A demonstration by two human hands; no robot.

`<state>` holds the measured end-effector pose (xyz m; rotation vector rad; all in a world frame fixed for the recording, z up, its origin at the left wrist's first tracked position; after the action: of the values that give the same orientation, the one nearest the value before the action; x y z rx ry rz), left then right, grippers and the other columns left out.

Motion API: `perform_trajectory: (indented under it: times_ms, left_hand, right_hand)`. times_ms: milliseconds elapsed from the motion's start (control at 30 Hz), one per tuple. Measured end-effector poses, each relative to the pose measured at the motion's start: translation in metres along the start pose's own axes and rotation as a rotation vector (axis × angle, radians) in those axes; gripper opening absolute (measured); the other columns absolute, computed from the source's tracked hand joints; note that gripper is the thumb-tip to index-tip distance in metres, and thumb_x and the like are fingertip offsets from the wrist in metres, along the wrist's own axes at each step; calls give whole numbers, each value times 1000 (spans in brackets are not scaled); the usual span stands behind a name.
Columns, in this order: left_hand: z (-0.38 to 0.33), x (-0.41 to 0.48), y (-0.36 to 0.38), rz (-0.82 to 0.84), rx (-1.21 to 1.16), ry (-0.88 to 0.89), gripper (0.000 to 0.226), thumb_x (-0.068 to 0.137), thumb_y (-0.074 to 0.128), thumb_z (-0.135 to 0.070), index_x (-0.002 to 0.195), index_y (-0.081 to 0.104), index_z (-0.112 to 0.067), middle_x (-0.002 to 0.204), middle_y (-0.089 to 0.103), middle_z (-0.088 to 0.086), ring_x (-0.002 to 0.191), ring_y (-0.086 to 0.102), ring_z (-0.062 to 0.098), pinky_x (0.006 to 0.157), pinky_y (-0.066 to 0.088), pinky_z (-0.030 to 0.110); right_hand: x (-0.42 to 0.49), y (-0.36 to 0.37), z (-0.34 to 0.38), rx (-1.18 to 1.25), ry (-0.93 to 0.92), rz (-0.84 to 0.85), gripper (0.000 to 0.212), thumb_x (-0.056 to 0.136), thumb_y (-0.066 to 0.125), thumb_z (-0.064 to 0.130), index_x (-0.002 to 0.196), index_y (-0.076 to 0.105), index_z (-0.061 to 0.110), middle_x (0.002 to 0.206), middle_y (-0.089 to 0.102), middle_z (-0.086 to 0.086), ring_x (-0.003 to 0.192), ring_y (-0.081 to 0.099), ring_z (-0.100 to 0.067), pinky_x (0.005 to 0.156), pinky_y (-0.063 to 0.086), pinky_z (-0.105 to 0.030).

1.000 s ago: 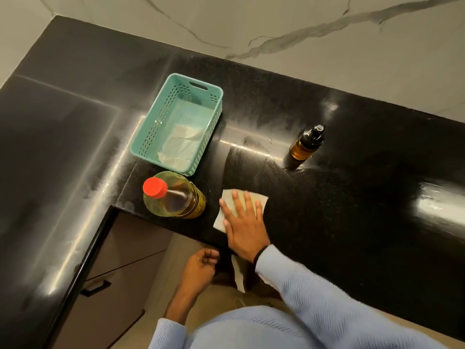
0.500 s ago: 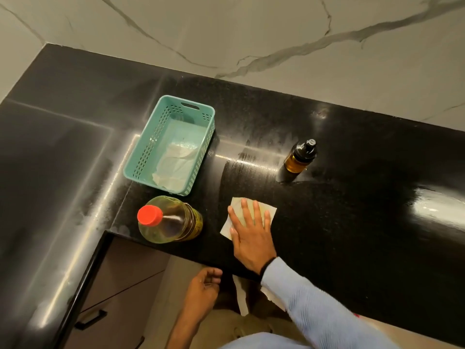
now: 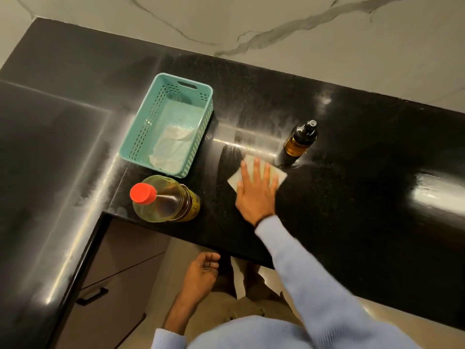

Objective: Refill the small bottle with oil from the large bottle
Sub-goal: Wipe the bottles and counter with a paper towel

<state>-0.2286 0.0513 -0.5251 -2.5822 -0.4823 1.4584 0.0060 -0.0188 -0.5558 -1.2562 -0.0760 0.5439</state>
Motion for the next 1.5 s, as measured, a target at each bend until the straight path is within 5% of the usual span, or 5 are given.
perform_trajectory:
  times_ms: [300,567,1100,1333,1500]
  left_hand:
    - [-7,-1,7,34,41,38,31,94,54,2,114,60,-20,107,61,2,96,62,16,68,50,18]
    - [-12,2,25,128,206,33,31,92,55,0,109,62,-24,101,63,1,83,61,15,60,48,18]
    - [-17,-1,46,181,244,74,29,94,54,1,109,62,-22,104,63,3,93,63,19,78,55,29]
    - [-12,-7,44,128,210,70,30,93,54,3,103,65,-23,101,65,2,92,64,18,78,57,31]
    - [-13,-14,32,-28,76,31,33,91,52,4,103,63,-24,104,64,3,94,64,19,78,57,38]
  right_hand:
    - [-10,-31,-94,-49,429,-50,69,100,36,39,158,3,24,166,1,-13,151,2,-41,118,14,-64]
    - [-12,6,27,11,36,64,66,99,34,38,158,9,24,167,-1,-7,153,-1,-34,120,6,-59]
    - [53,-82,-184,-233,-49,129,63,102,19,42,159,-2,23,167,-6,-3,153,-4,-30,122,8,-56]
    - [-126,-22,-125,-190,-170,205,66,101,24,43,159,-4,27,167,-7,-5,153,-2,-30,122,12,-56]
    - [-26,-15,-44,-169,-262,117,66,98,34,40,158,11,26,166,8,-7,152,8,-35,120,13,-58]
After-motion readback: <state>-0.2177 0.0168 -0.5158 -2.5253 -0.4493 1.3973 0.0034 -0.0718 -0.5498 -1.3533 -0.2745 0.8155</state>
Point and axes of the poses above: each hand's wrist, its own x-axis towards the middle knuckle, its own y-axis out of the palm, z = x × y, the point moved 3 cm from there along x, towards the middle knuckle
